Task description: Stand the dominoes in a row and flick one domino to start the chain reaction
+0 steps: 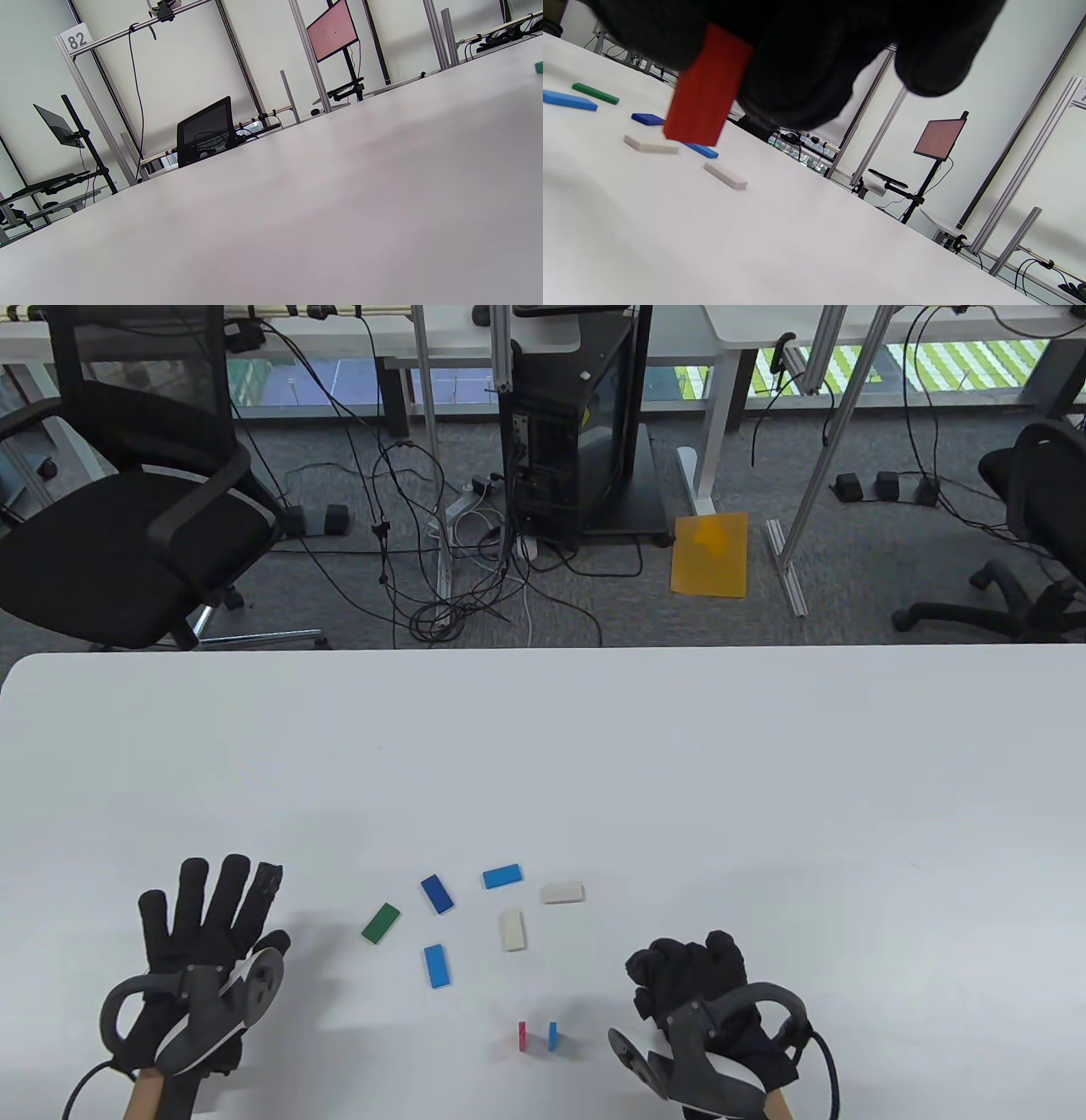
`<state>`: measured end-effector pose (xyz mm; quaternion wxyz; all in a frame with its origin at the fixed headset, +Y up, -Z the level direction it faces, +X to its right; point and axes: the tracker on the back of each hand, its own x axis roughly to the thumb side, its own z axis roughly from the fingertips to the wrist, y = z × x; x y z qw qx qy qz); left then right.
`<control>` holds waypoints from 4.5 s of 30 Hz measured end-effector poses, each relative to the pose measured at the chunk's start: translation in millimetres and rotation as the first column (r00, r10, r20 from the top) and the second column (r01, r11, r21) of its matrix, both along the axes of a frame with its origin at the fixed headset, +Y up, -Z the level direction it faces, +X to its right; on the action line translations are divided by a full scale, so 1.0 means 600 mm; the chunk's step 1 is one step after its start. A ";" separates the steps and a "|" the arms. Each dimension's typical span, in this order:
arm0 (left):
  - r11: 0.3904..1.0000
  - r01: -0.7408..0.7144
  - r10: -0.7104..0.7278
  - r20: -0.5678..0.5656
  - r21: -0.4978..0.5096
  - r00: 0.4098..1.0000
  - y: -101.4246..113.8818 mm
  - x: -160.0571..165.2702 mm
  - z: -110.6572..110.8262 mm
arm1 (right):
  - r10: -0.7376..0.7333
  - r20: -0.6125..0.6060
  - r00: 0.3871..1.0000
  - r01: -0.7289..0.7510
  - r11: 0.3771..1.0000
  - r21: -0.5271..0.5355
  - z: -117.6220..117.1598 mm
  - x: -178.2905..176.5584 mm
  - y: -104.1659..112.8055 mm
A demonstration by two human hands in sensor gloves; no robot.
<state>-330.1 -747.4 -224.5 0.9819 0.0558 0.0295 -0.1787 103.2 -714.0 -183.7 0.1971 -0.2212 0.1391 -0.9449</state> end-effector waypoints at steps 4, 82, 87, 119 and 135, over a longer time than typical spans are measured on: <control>1.000 -0.005 0.005 -0.009 -0.006 1.000 -0.003 -0.002 -0.001 | -0.012 -0.029 0.999 0.010 0.998 -0.058 0.001 -0.009 -0.018; 0.999 0.027 -0.027 0.009 -0.024 1.000 -0.014 0.005 -0.004 | 0.094 -0.229 0.969 -0.119 0.988 -0.098 0.031 -0.090 -0.068; 0.999 0.028 -0.028 0.009 -0.024 1.000 -0.014 0.005 -0.003 | 0.088 -0.230 0.969 -0.113 0.989 -0.097 0.032 -0.090 -0.068; 1.000 0.007 -0.007 -0.013 -0.008 1.000 -0.007 -0.005 -0.003 | 0.142 -0.145 0.979 -0.163 0.976 -0.142 -0.204 -0.137 -0.038; 0.999 0.024 -0.024 -0.008 -0.022 1.000 -0.009 -0.005 -0.005 | 0.309 -0.173 0.935 -0.334 0.933 -0.137 -0.233 -0.173 -0.104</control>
